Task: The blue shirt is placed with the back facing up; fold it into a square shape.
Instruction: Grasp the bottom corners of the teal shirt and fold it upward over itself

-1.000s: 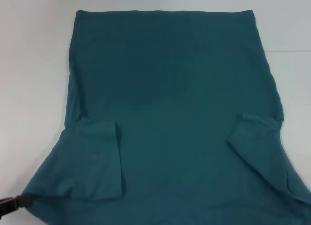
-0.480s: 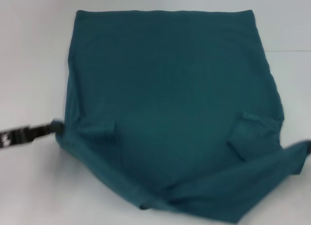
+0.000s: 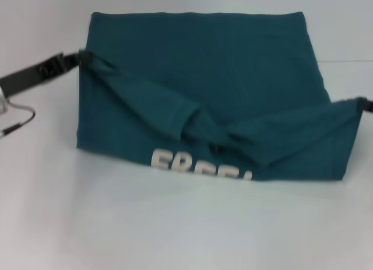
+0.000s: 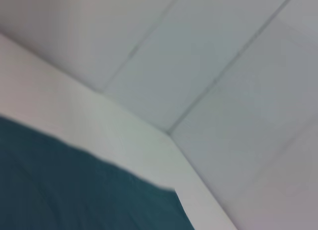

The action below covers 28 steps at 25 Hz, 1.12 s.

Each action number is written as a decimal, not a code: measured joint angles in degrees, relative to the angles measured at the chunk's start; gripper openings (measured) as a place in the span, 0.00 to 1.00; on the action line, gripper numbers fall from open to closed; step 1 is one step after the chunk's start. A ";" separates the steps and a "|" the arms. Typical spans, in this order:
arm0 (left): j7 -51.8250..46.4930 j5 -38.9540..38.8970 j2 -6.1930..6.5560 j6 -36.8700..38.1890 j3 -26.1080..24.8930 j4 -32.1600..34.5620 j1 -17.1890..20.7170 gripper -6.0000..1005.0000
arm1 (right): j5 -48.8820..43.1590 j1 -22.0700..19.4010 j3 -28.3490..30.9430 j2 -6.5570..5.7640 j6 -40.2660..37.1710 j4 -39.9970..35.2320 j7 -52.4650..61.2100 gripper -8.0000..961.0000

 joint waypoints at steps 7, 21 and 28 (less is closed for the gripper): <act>5.81 -6.03 -0.23 -12.04 0.05 -5.46 -4.76 0.01 | 0.56 6.82 -4.87 0.71 15.50 2.09 -1.74 0.13; 21.90 -19.70 -2.33 -30.60 0.11 -12.27 -8.79 0.01 | 0.81 16.17 -16.54 3.18 42.34 6.28 -2.88 0.15; 32.26 -27.21 -3.35 -35.28 -0.05 -15.32 -9.87 0.01 | 2.29 17.21 -16.74 3.77 47.90 8.60 -6.96 0.16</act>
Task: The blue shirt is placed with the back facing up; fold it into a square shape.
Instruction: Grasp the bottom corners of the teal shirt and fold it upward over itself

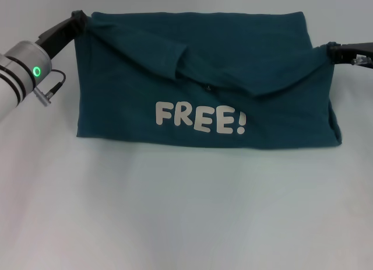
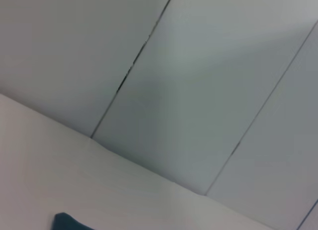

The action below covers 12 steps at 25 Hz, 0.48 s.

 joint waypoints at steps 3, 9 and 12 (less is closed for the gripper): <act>0.50 -0.79 -0.02 -0.23 0.11 -0.11 -0.23 0.01 | 1.06 0.45 -0.03 -0.61 0.23 0.16 -0.61 0.17; 0.66 -1.49 -0.01 -1.21 -0.14 -0.51 -0.34 0.01 | 1.35 1.28 -0.07 -1.65 0.43 0.26 -0.66 0.17; 1.20 -1.51 -0.19 -1.77 -0.22 -0.82 -0.42 0.01 | 1.36 1.34 -0.08 -1.54 0.67 0.51 -0.83 0.18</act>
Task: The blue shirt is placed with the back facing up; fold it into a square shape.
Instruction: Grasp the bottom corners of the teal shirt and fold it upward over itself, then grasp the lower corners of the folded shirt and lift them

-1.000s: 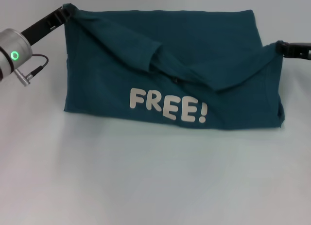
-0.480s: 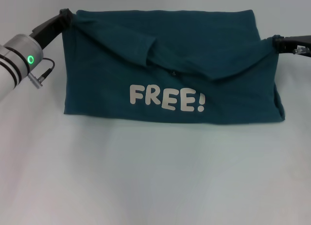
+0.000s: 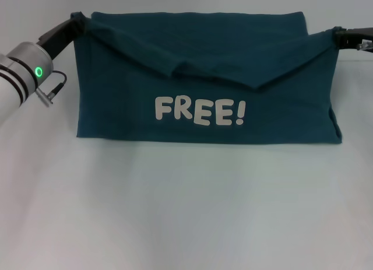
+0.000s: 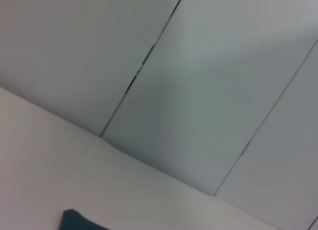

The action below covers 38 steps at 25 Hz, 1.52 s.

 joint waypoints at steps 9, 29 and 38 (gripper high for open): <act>0.13 -0.02 -0.79 -0.10 0.16 -0.07 0.33 0.01 | 0.00 0.03 0.00 0.53 2.71 2.08 -1.68 0.19; 0.18 0.00 -1.58 0.92 0.30 0.74 0.43 0.25 | 0.87 -0.28 -0.09 0.81 0.79 -0.73 -2.81 0.31; -2.76 0.48 -1.17 7.33 4.49 2.85 4.61 0.53 | 0.82 -2.44 -0.06 0.03 -8.43 -2.87 -0.05 0.57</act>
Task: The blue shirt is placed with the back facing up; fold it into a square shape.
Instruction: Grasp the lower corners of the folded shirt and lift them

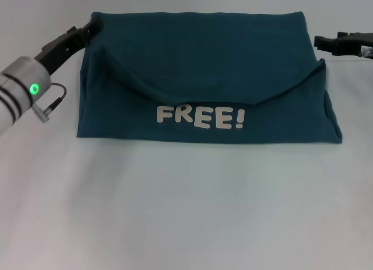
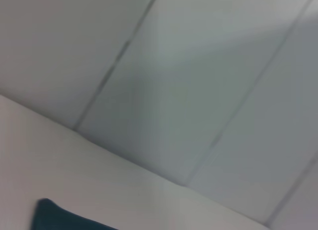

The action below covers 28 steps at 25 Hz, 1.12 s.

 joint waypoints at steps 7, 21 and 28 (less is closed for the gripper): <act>-8.66 0.10 -0.48 8.70 9.77 7.11 8.78 0.78 | -0.04 -6.34 -0.13 -0.09 -19.19 -6.55 6.96 0.66; -7.36 12.21 -0.84 8.46 17.89 15.12 15.79 0.86 | 0.00 -14.64 0.10 -2.03 -38.81 -11.35 21.21 0.66; -1.88 16.25 -1.38 1.26 18.65 14.90 16.07 0.85 | -0.12 -15.34 0.09 -2.54 -39.86 -11.41 25.55 0.65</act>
